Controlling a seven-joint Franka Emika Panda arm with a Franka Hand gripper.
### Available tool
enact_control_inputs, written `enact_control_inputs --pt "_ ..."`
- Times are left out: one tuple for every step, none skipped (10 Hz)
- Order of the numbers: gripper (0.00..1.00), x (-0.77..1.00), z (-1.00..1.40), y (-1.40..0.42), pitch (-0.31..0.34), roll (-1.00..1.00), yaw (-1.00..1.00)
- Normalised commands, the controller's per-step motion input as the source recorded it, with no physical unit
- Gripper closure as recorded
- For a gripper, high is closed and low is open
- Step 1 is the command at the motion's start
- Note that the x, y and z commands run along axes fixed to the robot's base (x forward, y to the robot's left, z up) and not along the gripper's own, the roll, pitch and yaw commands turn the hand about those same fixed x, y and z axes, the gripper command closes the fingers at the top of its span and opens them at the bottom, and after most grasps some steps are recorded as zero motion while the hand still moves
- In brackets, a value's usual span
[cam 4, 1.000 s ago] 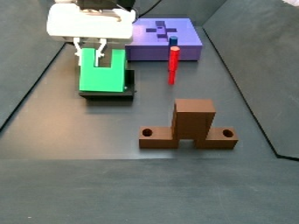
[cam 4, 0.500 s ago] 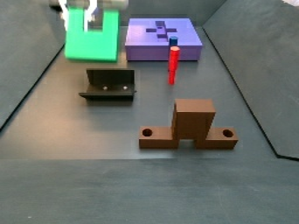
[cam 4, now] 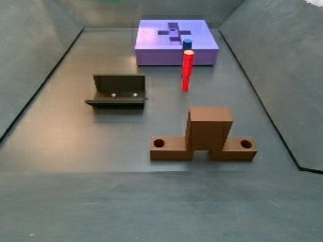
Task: Pick up the green object. Move up. Place the green object on the fixture. Regrasp the green object. Move to above the board. Insert the green object.
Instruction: Move to above the board.
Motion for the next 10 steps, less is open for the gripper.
enact_control_inputs --pt "1.0 0.02 0.2 -0.01 0.059 0.01 0.01" --pt "1.0 0.02 0.18 -0.01 0.061 0.0 0.02" --pt "1.0 -1.29 0.27 -1.4 0.142 -1.0 -0.07" --pt "1.0 -1.31 0.27 -1.4 0.132 -1.0 -0.07" --pt "1.0 -1.4 0.28 -1.39 0.105 -1.0 -0.05" --pt "1.0 -1.4 0.25 -1.36 0.1 -1.0 -0.04" --pt "1.0 -1.4 0.26 -1.37 0.107 -1.0 -0.03" --pt "1.0 -1.4 0.25 -1.33 0.108 -1.0 -0.02" --pt "1.0 -0.82 0.13 -0.76 0.106 -1.0 -0.01" --pt "1.0 -0.23 0.02 -0.16 0.101 -1.0 0.0"
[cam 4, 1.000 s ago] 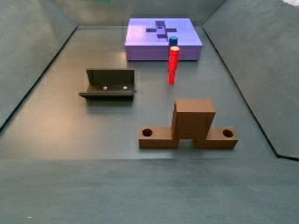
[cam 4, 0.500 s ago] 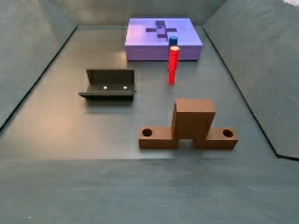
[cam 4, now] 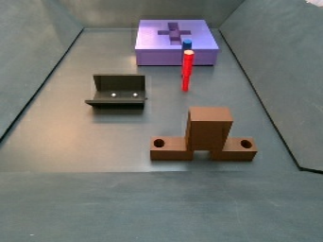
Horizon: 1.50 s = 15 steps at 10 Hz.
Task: Pick up the green object. Move up. Place the green object on the fixture. Regrasp the green object. Move to above the board. Insert the green object.
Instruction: Move to above the board, then insert the green object.
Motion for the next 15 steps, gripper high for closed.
enact_control_inputs --pt "1.0 -0.1 0.0 -0.05 0.103 -1.0 -0.01" --pt "1.0 -0.06 0.02 -0.03 0.063 -1.0 0.01" --pt "1.0 -0.06 0.01 -0.01 0.031 -0.86 0.0" --pt "1.0 -0.07 0.0 0.03 -0.016 -0.51 0.01" --pt "1.0 -0.06 0.0 0.02 -0.025 -0.39 0.0" --pt "1.0 -0.04 0.0 0.01 -0.025 -0.22 0.0" --pt "1.0 0.04 0.0 0.0 0.0 0.0 0.0" --pt "1.0 0.23 -0.13 -0.14 -0.017 0.0 0.0" --pt "1.0 0.22 -0.51 -0.28 -0.151 0.0 0.09" --pt "1.0 0.28 -0.72 -0.29 -0.233 -0.03 0.15" --pt "1.0 0.32 -0.69 -0.21 -0.273 -0.08 0.13" --pt "1.0 0.28 -0.73 -0.18 -0.26 -0.07 0.12" --pt "1.0 0.2 -0.76 -0.13 -0.244 -0.06 0.12" --pt "1.0 0.03 -0.14 -0.09 -0.093 0.0 0.03" --pt "1.0 0.19 -0.12 -0.11 -0.09 0.0 0.0"
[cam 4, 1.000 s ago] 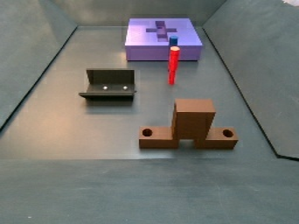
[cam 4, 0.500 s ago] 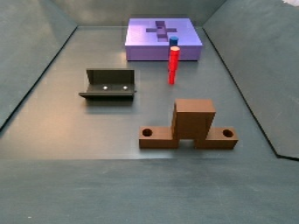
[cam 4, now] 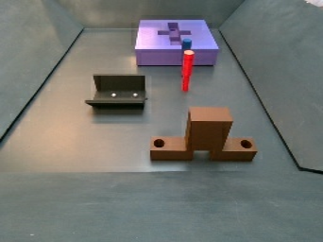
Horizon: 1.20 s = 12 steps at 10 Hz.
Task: Pick up the green object. Move up. Place the green object on the fixture. Regrasp the green object. Move to above the board. Insert the green object.
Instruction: Insert the green object.
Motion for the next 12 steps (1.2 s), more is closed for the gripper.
enact_control_inputs --pt "1.0 -0.01 -0.64 0.0 -0.29 0.0 0.02" --pt "1.0 0.0 -0.87 0.0 -0.186 0.09 0.02" --pt "1.0 -0.07 -0.93 0.0 -0.111 0.16 0.0" --pt "1.0 -0.11 -0.94 -0.03 -0.1 0.18 0.0" --pt "1.0 -0.1 -0.92 -0.07 -0.114 0.17 0.0" --pt "1.0 0.0 -0.86 -0.18 -0.131 0.19 0.0" --pt "1.0 0.19 -0.64 -0.18 -0.1 0.07 -0.02" --pt "1.0 0.26 -0.58 -0.13 -0.036 0.12 0.0" --pt "1.0 0.35 -0.41 0.0 0.0 0.08 0.01" --pt "1.0 0.14 -0.39 0.0 0.0 0.08 0.01" --pt "1.0 -0.03 -0.38 -0.03 0.0 0.08 0.0" --pt "1.0 -0.23 -0.39 -0.03 -0.046 0.04 0.0"
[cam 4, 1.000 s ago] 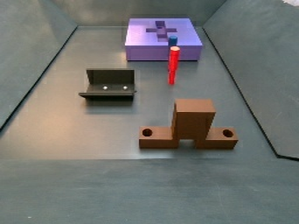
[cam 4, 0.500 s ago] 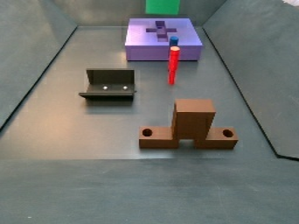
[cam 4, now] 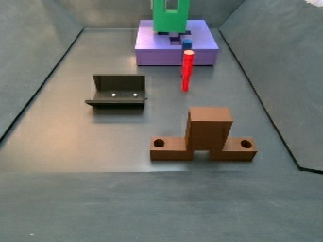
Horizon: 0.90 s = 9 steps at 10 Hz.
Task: Pick up the green object. Move up. Place the green object on the fixture. Regrasp the green object. Move to above the board. Insert the green object.
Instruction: Insert the green object.
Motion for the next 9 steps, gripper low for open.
enact_control_inputs --pt "1.0 -0.25 -0.41 -0.08 -0.13 0.0 0.02" --pt "1.0 -0.16 -0.34 -0.2 -0.199 0.0 0.1" --pt "1.0 -0.19 -0.34 -0.22 -0.214 0.0 0.15" --pt "1.0 -0.19 -0.33 -0.04 -0.194 0.0 0.13" --pt "1.0 -0.13 -0.38 0.1 -0.097 0.13 0.15" --pt "1.0 -0.32 -0.33 0.18 -0.081 0.07 0.17" --pt "1.0 -0.26 -0.28 0.12 -0.103 0.0 0.11" --pt "1.0 -0.05 -0.6 0.0 -0.199 0.0 0.05" --pt "1.0 -0.07 -0.9 0.0 -0.173 0.09 0.06"
